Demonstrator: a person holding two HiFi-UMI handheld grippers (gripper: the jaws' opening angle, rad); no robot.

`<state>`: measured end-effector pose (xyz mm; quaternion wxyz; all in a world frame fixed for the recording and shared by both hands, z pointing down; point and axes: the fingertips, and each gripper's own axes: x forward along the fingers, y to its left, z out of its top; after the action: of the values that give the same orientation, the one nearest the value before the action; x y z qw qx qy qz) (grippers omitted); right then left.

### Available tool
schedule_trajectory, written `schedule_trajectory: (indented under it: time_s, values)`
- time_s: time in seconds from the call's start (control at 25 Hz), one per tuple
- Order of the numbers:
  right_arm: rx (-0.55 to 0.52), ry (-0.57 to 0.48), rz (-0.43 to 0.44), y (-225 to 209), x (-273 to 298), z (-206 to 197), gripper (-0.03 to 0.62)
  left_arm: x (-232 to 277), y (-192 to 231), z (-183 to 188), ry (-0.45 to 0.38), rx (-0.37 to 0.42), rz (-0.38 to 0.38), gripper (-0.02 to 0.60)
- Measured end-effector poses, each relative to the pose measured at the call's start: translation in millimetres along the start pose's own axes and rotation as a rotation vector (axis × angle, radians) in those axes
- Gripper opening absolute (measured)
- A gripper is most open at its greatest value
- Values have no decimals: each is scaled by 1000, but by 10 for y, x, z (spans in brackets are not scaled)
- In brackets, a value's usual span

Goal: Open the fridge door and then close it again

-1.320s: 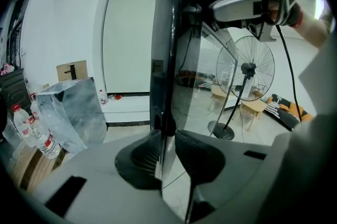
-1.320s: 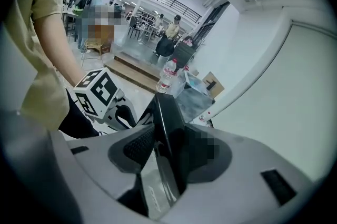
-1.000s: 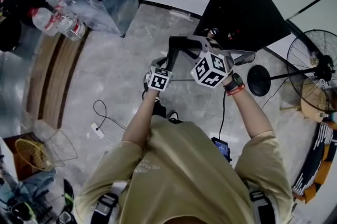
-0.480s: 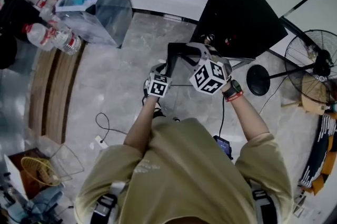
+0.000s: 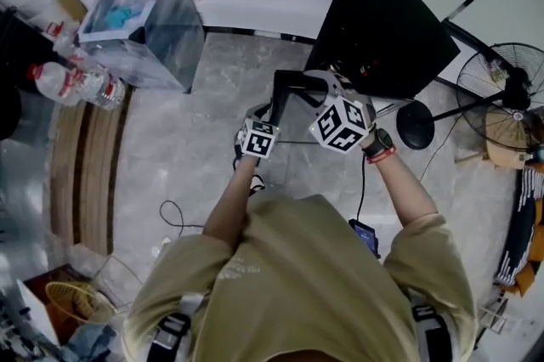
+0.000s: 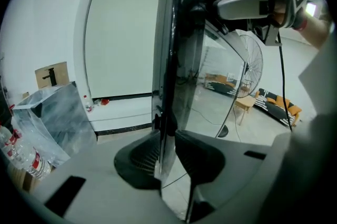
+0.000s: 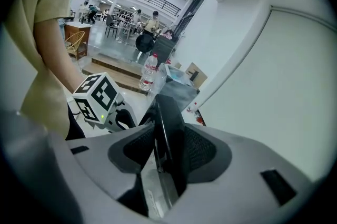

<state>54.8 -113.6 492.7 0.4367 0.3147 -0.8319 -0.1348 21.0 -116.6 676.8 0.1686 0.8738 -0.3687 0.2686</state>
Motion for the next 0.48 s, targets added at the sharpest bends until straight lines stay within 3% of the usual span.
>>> schedule_trajectory:
  time_s: [0.48]
  values:
    - [35, 47, -70, -242, 161, -8, 195, 201, 174, 185, -11, 57, -94, 86]
